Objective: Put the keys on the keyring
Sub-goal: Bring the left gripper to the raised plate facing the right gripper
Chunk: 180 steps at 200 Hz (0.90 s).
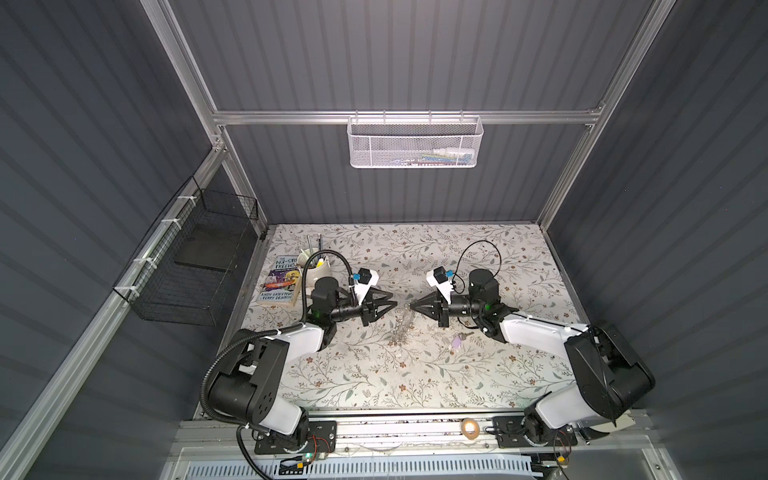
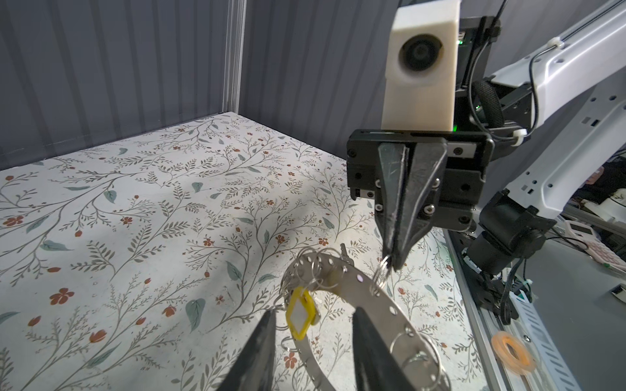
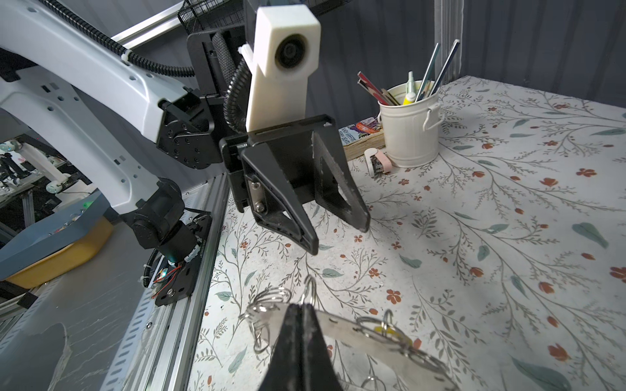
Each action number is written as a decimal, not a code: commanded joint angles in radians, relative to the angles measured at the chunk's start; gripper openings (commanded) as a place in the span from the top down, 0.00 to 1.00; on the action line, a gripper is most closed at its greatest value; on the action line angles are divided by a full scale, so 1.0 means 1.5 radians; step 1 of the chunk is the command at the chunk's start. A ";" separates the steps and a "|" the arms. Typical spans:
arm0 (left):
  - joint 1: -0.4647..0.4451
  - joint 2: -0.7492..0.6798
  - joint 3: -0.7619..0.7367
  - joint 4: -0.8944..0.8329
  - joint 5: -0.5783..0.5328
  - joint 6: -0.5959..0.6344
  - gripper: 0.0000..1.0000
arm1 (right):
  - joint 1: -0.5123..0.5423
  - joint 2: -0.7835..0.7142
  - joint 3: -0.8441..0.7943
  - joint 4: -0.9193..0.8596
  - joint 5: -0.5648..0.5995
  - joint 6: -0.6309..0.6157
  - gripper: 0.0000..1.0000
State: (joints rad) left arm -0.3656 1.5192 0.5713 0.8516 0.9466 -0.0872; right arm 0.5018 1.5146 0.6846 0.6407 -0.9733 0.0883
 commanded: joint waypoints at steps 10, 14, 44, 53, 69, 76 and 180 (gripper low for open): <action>-0.005 0.024 0.021 0.054 0.055 -0.025 0.64 | 0.005 0.005 -0.005 0.036 -0.029 -0.004 1.00; -0.005 0.026 0.020 0.057 0.058 -0.028 0.64 | 0.005 0.004 -0.005 0.036 -0.029 -0.004 1.00; -0.020 0.045 0.027 0.073 0.077 -0.038 0.65 | 0.006 0.004 -0.007 0.043 -0.035 -0.002 1.00; -0.024 0.049 0.028 0.074 0.076 -0.039 0.65 | 0.006 0.005 -0.007 0.043 -0.036 -0.001 1.00; -0.027 0.049 0.025 0.088 0.079 -0.047 0.65 | 0.007 0.007 -0.006 0.043 -0.035 -0.001 1.00; -0.027 0.048 0.021 0.101 0.080 -0.052 0.65 | 0.007 0.007 -0.006 0.043 -0.034 -0.001 1.00; -0.034 0.046 -0.001 0.158 0.060 -0.075 0.59 | 0.007 0.005 -0.009 0.046 -0.031 -0.001 1.00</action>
State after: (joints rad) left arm -0.4137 1.5932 0.5873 1.0302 1.0477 -0.1875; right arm 0.5098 1.5158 0.6807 0.6666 -1.0164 0.0891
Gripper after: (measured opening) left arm 0.392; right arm 0.049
